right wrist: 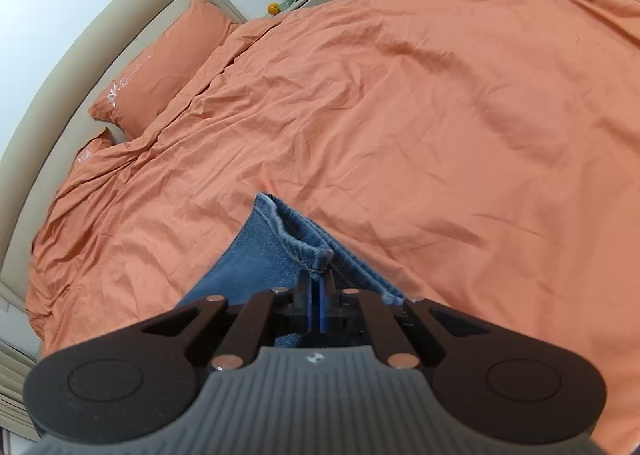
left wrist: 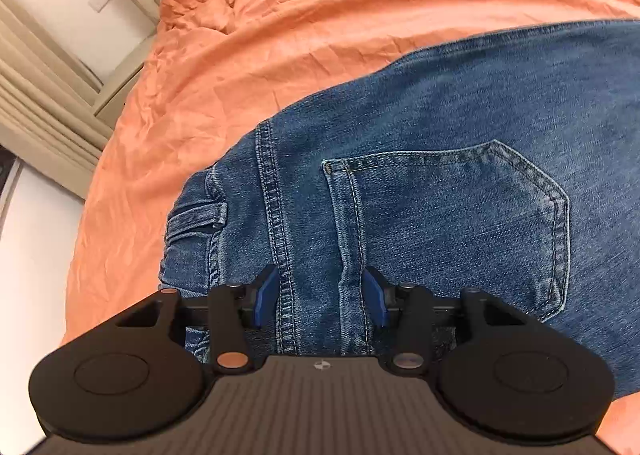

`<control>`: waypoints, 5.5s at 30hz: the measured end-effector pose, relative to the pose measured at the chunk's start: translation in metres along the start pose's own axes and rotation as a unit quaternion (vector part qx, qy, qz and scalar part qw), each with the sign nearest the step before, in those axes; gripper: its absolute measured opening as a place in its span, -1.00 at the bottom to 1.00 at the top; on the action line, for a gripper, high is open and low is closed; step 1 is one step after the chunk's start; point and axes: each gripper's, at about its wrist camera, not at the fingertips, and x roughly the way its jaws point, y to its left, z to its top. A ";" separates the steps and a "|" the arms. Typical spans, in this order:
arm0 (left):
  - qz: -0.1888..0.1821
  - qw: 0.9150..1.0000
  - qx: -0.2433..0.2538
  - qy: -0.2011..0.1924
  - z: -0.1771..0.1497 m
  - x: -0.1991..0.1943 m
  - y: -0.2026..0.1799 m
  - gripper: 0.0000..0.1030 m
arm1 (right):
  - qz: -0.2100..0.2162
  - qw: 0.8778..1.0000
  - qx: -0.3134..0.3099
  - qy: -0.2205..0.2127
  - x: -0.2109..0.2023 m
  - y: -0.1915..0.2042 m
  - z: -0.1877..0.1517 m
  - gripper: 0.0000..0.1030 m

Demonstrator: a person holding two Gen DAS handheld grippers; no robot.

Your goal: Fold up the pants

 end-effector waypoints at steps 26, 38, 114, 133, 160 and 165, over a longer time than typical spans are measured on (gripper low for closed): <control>-0.134 0.924 -0.353 -0.050 -0.092 -0.041 0.131 0.58 | -0.035 0.955 -0.295 -0.012 -0.006 0.087 -0.088 -0.40; -0.258 0.759 -0.595 -0.063 -0.138 0.058 0.158 0.22 | -0.056 0.929 -0.365 0.006 0.002 0.134 -0.136 -0.39; -0.261 0.954 0.096 -0.108 0.159 -0.068 -0.265 0.10 | 0.106 0.984 0.125 0.067 0.049 -0.054 -0.028 -0.23; -0.256 0.951 0.105 -0.139 0.222 -0.027 -0.351 -0.44 | 0.071 0.997 -0.024 -0.005 0.035 -0.019 -0.015 -0.85; -0.362 0.918 0.099 -0.126 0.051 -0.145 -0.307 -0.56 | 0.117 0.969 -0.197 -0.090 -0.081 0.147 -0.016 -0.89; -0.342 0.926 0.047 -0.152 0.037 -0.164 -0.234 -0.46 | 0.153 0.953 -0.241 -0.100 -0.108 0.205 -0.043 -0.89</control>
